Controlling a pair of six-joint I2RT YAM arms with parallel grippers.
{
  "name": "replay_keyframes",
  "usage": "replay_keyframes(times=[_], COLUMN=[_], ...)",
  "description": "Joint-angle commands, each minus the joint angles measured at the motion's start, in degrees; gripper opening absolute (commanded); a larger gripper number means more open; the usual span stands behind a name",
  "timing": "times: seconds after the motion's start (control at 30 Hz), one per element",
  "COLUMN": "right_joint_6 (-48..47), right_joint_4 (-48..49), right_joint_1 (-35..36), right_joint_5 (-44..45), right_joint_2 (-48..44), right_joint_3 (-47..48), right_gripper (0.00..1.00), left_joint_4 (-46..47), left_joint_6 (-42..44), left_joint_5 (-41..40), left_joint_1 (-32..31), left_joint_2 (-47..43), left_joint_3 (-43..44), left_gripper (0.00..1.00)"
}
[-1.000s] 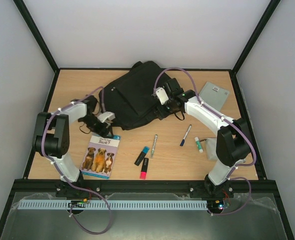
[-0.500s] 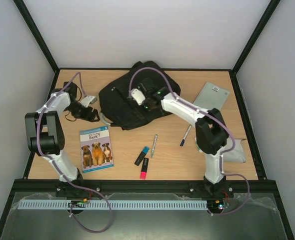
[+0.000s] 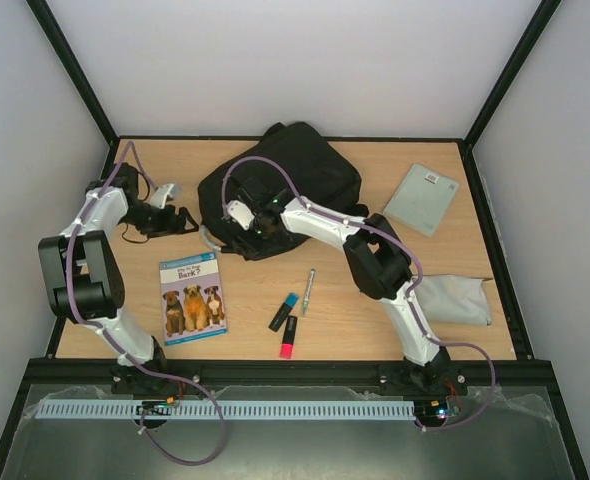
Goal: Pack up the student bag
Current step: Adjust the book at the center of the board, then adjust the student bag at the center of the board.
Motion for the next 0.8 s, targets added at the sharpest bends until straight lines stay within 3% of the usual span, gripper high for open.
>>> replay_keyframes(times=[0.0,0.07,0.13,0.27,0.4,0.6,0.77], right_joint_6=[-0.51,-1.04,-1.34,-3.25,-5.79,-13.63,-23.94], right_joint_4=[-2.63,-2.25,-1.65,-2.69,-5.33,-8.19,-5.34], right_joint_1=[0.13,0.12,0.16,0.15,0.12,0.18,-0.46], right_joint_5=[3.55,6.48,10.95,13.28,10.02,8.26,7.69], right_joint_2=[1.84,2.45,3.04,2.08,-2.59,-12.34,-23.54], right_joint_3=[1.13,0.92,0.83,2.27,3.35,1.27,-10.73], right_gripper=[0.71,0.68,0.59,0.25,0.06,0.01,0.01], left_joint_4=[0.43,0.83,1.48,2.04,2.03,1.89,1.09], left_joint_6=[-2.36,-2.56,-3.02,-3.37,-2.82,-1.24,-0.36], left_joint_5=[2.23,1.93,1.37,0.80,-0.07,-1.60,-0.90], left_joint_1=[0.17,0.18,0.18,0.18,0.13,0.25,0.47], left_joint_2=[-3.03,-3.34,-3.54,-3.43,-3.04,-1.62,-0.12], left_joint_3=[-2.41,-3.03,-3.55,-3.40,-1.98,1.57,5.00], left_gripper=[0.84,0.84,0.84,0.84,0.84,0.84,0.83])
